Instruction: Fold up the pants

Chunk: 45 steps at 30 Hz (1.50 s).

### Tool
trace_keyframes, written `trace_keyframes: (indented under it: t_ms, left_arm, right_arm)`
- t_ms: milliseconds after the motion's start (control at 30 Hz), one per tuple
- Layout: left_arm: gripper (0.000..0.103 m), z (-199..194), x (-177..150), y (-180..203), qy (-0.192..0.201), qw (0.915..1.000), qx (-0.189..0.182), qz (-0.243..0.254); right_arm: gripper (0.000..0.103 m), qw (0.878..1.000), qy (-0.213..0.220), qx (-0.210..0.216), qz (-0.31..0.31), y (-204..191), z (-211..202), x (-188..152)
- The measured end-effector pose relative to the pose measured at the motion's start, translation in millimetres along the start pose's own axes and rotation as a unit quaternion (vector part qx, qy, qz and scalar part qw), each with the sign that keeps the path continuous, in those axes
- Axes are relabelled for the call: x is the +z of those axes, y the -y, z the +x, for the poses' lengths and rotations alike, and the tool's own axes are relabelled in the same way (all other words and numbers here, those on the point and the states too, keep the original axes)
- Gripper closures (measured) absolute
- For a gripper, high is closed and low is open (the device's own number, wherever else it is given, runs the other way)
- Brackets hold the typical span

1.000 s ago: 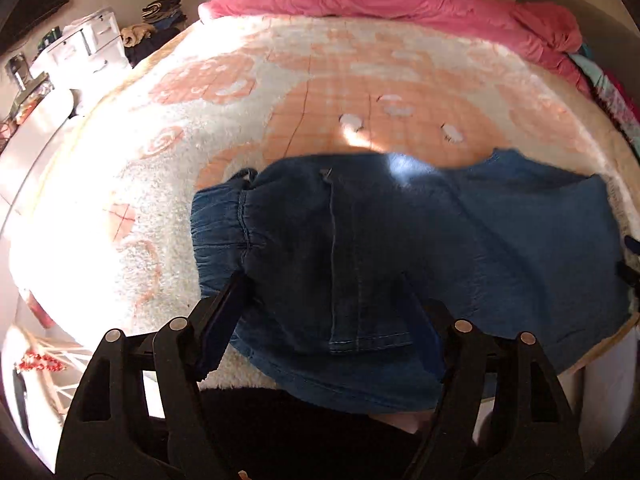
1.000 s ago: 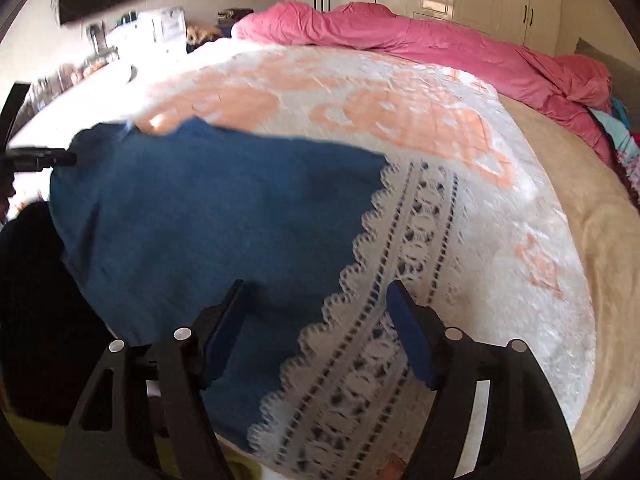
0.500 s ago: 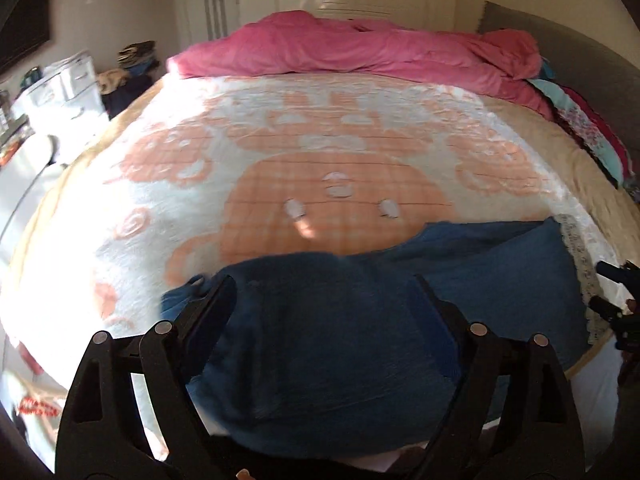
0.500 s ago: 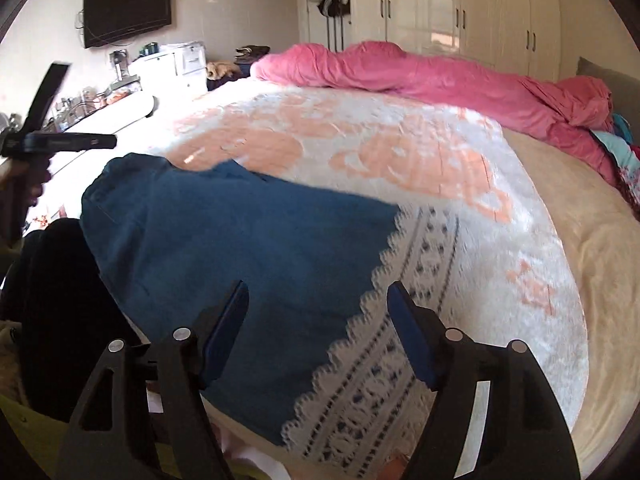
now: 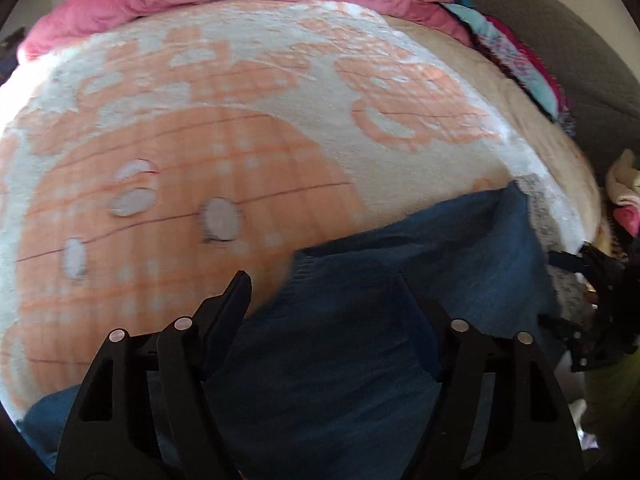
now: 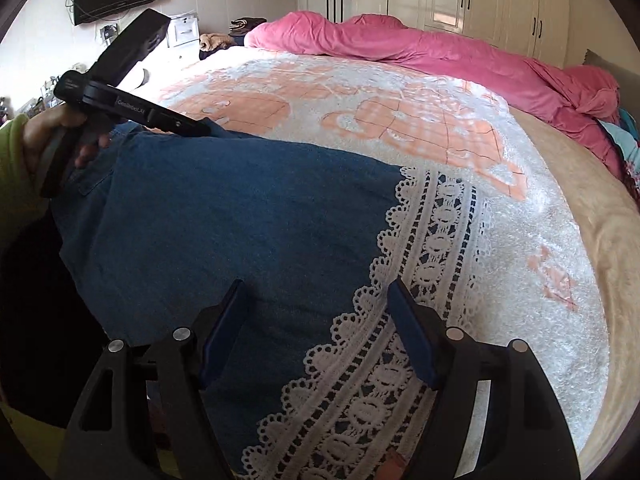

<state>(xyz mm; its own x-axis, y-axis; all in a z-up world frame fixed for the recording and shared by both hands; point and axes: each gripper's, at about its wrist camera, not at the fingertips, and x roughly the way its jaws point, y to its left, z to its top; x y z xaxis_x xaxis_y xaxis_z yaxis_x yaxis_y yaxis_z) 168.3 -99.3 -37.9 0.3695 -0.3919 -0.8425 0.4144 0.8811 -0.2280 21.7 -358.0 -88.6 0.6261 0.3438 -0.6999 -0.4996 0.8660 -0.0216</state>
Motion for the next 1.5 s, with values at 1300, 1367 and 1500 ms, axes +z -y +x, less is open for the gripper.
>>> trace_keyframes:
  t_ms: [1300,1367,1500]
  left_arm:
    - [0.052,-23,-54,-11,0.091,0.9902,0.091,-0.053]
    - [0.045,-25,-56,-10,0.103,0.9882,0.1,-0.054]
    - [0.039,-21,-55,-9,0.104,0.9874,0.107,-0.052]
  right_arm:
    - [0.085,0.987,-0.01,0.063,0.146,86,27,55]
    - [0.086,0.991,0.014,0.035,0.129,85,12,63]
    - [0.086,0.994,0.017,-0.004,0.108,88,6,72]
